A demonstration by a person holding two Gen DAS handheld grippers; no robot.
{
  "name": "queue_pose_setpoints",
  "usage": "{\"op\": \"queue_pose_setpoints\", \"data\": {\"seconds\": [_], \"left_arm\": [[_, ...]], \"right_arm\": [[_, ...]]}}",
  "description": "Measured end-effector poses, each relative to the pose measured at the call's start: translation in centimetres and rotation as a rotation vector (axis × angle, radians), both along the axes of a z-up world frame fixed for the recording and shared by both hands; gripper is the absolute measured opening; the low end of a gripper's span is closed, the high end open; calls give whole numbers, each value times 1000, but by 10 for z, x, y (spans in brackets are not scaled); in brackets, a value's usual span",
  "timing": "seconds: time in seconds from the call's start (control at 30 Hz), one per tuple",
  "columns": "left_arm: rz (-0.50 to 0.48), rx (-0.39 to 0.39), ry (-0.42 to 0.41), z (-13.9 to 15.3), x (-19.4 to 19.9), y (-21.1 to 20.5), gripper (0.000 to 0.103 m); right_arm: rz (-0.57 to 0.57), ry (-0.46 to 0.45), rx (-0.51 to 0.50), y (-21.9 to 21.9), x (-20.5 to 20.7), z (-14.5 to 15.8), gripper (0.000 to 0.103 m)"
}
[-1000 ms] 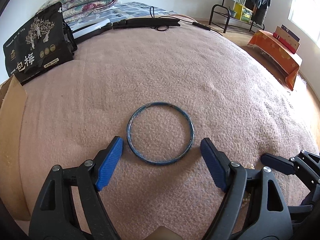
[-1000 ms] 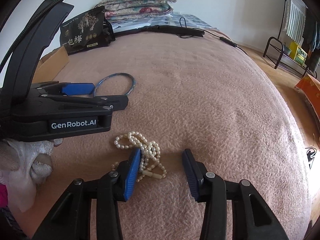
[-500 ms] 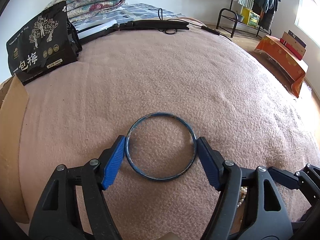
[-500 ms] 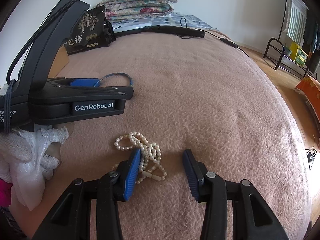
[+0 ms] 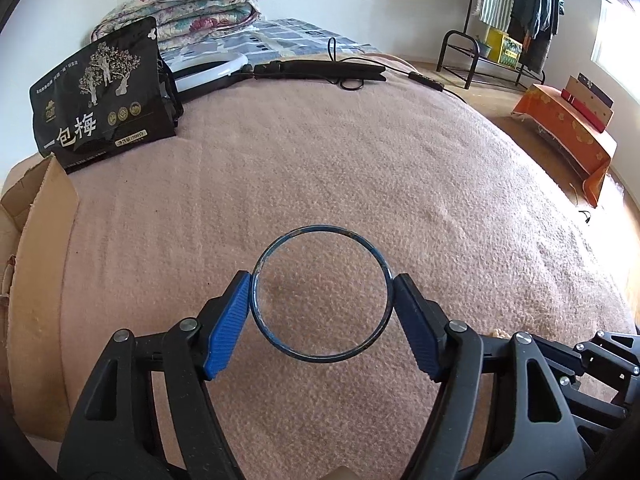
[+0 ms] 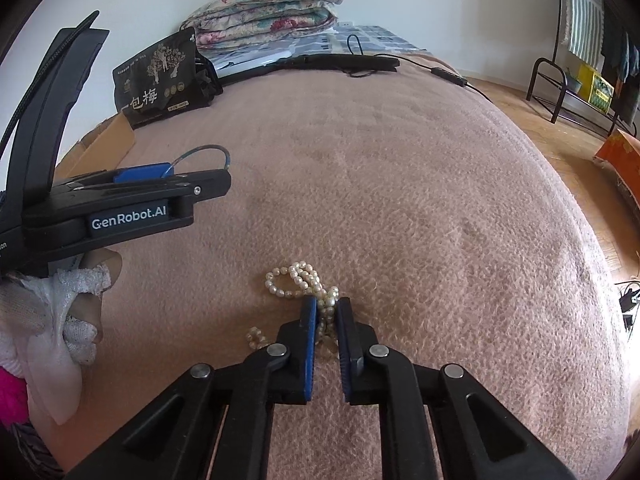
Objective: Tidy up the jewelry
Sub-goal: 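Carry the bangle with the left tool over the box while the right tool carries the necklace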
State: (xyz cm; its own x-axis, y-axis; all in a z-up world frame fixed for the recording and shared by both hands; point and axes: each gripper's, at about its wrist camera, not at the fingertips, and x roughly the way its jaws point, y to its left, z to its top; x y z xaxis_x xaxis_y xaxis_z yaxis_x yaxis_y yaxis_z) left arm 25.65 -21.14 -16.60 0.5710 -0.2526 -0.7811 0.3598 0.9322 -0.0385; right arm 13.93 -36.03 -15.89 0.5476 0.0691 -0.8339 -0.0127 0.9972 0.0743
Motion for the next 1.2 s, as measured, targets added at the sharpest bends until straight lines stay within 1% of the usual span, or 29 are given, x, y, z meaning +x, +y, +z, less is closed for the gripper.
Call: {"op": "queue_pose_setpoints", "data": {"seconds": [0.07,0.37,0.53,0.7,0.93,1.2], "left_arm": [[2,-3,-8,4,-2,3,73],[1,-21,-49,28,-15,17,73],[5,-28,-69,42,-24,28,73],[5,-49,-94,59,-33,39,73],[9,-62,-123,79,-46,55,73],[51,-99,-136,105,-55,92,73]], "right_arm": [[-1,-4,1,0,-1,3,5],[-21,-66,24,-9,-6,30,5],[-39,-84,50,-17,-9,41,5],[-46,-126,74,-21,-12,62,5],[-21,-200,81,-11,-13,99,5],[34,-263,101,13,-8,132,5]]}}
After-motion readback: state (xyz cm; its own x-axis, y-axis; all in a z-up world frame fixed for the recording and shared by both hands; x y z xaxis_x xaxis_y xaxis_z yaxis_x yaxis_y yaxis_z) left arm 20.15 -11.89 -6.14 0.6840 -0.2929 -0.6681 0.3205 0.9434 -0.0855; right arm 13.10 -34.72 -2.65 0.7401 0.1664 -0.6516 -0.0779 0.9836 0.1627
